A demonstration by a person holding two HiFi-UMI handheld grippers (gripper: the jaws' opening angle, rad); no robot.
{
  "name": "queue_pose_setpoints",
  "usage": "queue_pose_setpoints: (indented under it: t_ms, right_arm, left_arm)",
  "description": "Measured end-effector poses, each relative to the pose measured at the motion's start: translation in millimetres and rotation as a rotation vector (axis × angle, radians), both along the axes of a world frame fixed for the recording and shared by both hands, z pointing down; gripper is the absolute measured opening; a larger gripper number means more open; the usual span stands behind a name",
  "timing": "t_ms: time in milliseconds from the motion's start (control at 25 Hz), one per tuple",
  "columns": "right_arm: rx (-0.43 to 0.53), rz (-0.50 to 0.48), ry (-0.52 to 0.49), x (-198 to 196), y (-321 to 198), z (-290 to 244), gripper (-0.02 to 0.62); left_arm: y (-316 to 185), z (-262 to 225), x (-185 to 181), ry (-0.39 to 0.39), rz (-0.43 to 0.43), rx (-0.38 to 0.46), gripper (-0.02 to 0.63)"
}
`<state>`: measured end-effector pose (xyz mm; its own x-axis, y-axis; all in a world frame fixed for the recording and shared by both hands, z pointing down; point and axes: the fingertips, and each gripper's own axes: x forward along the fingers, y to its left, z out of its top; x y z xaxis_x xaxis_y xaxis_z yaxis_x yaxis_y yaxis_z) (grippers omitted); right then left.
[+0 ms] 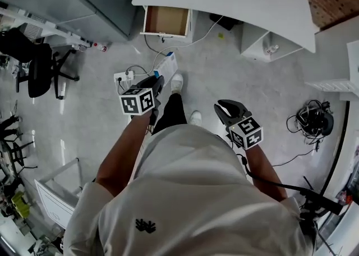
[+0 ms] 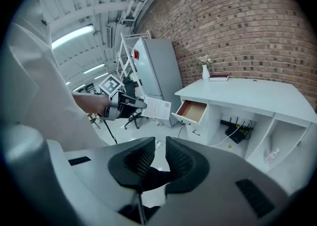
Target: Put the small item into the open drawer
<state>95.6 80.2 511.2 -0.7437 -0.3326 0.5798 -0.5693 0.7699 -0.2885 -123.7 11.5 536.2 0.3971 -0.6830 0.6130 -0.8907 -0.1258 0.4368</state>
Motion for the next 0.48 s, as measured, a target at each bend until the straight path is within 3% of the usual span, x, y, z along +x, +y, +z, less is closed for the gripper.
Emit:
queue_pose_setpoints:
  t_ms: [480]
  right_arm:
    - [-0.037,0.247,0.042,6,-152,-4,0.089]
  left_arm:
    - [-204,52,-34,-0.057,0.008,-0.064,0.086]
